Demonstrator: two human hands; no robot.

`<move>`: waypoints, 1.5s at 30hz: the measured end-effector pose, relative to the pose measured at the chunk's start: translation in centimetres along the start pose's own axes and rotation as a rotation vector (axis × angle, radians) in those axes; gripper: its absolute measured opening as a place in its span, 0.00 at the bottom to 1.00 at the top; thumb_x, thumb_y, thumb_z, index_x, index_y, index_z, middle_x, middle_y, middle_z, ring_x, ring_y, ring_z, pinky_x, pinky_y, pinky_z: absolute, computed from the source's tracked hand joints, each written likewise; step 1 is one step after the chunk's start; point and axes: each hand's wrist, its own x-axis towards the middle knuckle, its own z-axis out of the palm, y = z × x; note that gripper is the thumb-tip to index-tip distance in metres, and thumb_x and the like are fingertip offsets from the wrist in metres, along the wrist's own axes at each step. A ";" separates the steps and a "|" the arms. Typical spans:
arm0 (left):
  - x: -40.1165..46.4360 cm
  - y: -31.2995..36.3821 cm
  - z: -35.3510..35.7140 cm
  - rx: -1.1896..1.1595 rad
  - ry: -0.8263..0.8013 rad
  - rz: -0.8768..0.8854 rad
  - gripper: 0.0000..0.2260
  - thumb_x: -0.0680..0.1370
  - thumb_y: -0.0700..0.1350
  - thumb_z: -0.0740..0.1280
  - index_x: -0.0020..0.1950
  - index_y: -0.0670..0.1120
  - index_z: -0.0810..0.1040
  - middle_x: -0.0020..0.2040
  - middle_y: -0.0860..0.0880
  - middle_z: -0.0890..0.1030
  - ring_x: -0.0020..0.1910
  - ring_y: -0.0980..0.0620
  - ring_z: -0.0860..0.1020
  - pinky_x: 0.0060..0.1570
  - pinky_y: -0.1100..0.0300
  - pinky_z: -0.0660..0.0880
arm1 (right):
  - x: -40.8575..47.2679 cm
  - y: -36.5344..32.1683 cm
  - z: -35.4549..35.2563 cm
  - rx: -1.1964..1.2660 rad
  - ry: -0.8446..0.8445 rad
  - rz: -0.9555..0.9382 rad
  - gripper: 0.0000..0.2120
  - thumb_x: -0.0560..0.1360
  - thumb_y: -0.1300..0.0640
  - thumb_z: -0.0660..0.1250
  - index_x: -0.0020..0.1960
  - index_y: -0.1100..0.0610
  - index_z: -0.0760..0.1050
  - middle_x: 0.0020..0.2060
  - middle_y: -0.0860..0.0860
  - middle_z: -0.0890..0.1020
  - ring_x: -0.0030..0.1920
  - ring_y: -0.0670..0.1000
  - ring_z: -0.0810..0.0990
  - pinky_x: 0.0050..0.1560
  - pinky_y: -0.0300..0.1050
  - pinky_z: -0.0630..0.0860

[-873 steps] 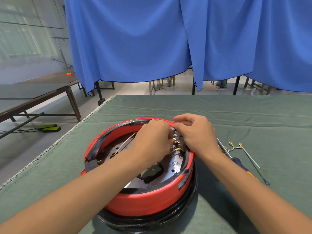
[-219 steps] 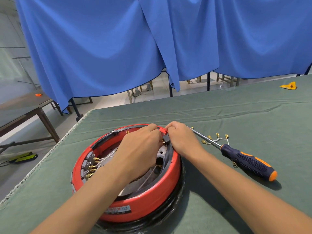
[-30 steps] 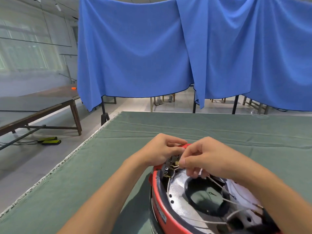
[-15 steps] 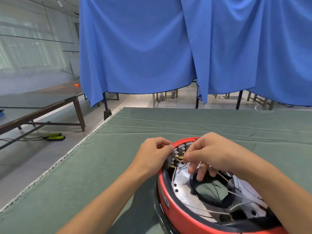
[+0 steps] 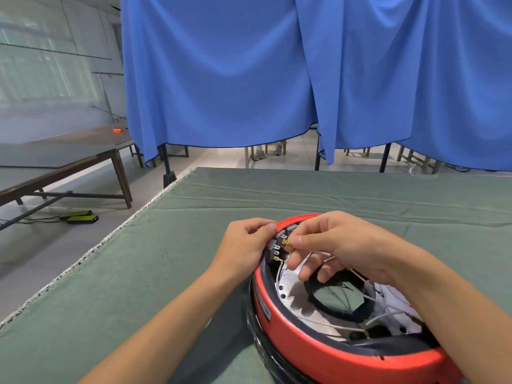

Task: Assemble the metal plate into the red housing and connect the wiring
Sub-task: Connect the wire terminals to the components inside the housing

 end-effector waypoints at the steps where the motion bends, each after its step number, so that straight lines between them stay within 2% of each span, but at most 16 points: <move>1: 0.0 0.0 0.0 -0.002 0.000 -0.009 0.08 0.78 0.38 0.65 0.49 0.39 0.83 0.41 0.47 0.83 0.39 0.57 0.78 0.42 0.67 0.74 | 0.0 0.1 0.0 -0.005 -0.001 -0.001 0.05 0.78 0.59 0.64 0.44 0.59 0.76 0.36 0.55 0.84 0.31 0.49 0.82 0.26 0.36 0.74; 7: -0.2 0.1 -0.1 -0.018 0.010 -0.036 0.09 0.78 0.39 0.65 0.43 0.47 0.83 0.37 0.52 0.83 0.36 0.59 0.79 0.43 0.65 0.76 | 0.2 0.3 -0.1 -0.023 0.013 0.015 0.05 0.77 0.61 0.65 0.43 0.59 0.78 0.39 0.57 0.85 0.33 0.51 0.84 0.27 0.36 0.75; 16: -0.3 0.3 -0.1 -0.010 0.010 -0.029 0.12 0.78 0.39 0.66 0.38 0.51 0.82 0.32 0.58 0.82 0.33 0.63 0.79 0.40 0.68 0.75 | 0.0 0.0 -0.3 0.065 0.001 0.054 0.06 0.78 0.61 0.63 0.46 0.62 0.76 0.40 0.59 0.86 0.34 0.52 0.85 0.25 0.37 0.75; 22: -0.3 0.1 -0.1 -0.040 0.004 -0.051 0.09 0.77 0.38 0.67 0.40 0.48 0.83 0.33 0.54 0.83 0.32 0.61 0.79 0.37 0.69 0.75 | -0.9 -0.9 -2.1 0.105 0.005 -0.040 0.10 0.75 0.60 0.66 0.37 0.57 0.82 0.38 0.57 0.85 0.32 0.51 0.84 0.26 0.37 0.77; 25: -0.3 0.4 -0.1 -0.098 -0.021 -0.091 0.02 0.73 0.38 0.71 0.43 0.44 0.83 0.36 0.46 0.84 0.33 0.56 0.80 0.36 0.67 0.76 | -1.1 -1.0 -3.4 0.057 0.063 -0.057 0.07 0.76 0.61 0.66 0.41 0.60 0.80 0.34 0.56 0.83 0.29 0.49 0.81 0.26 0.36 0.76; 29: -0.3 0.4 -0.2 -0.080 -0.045 -0.134 0.07 0.70 0.37 0.74 0.47 0.44 0.83 0.40 0.46 0.85 0.35 0.54 0.82 0.38 0.65 0.79 | -0.9 -0.6 -3.7 -0.002 0.089 -0.020 0.06 0.76 0.61 0.66 0.44 0.62 0.80 0.33 0.55 0.83 0.29 0.48 0.79 0.26 0.36 0.75; 35: -0.3 0.3 0.1 -0.126 -0.008 -0.138 0.05 0.72 0.35 0.72 0.47 0.41 0.83 0.39 0.46 0.84 0.32 0.57 0.81 0.35 0.68 0.77 | -0.4 -0.3 -3.1 -0.077 0.061 0.010 0.07 0.75 0.59 0.68 0.40 0.58 0.82 0.33 0.54 0.83 0.30 0.48 0.80 0.26 0.36 0.75; 41: -0.4 0.2 0.2 -0.127 0.006 -0.130 0.05 0.72 0.35 0.71 0.47 0.41 0.82 0.40 0.44 0.84 0.33 0.56 0.80 0.36 0.67 0.77 | -0.6 -0.4 -2.3 -0.163 0.078 0.049 0.06 0.77 0.60 0.66 0.44 0.62 0.80 0.34 0.56 0.85 0.29 0.50 0.82 0.23 0.36 0.73; 45: -0.3 0.1 0.2 -0.104 0.018 -0.115 0.03 0.75 0.38 0.69 0.46 0.42 0.82 0.40 0.46 0.84 0.35 0.56 0.80 0.39 0.66 0.76 | -0.2 -0.2 -0.8 -0.218 0.082 0.089 0.08 0.78 0.61 0.64 0.44 0.63 0.78 0.32 0.55 0.84 0.28 0.50 0.83 0.23 0.36 0.73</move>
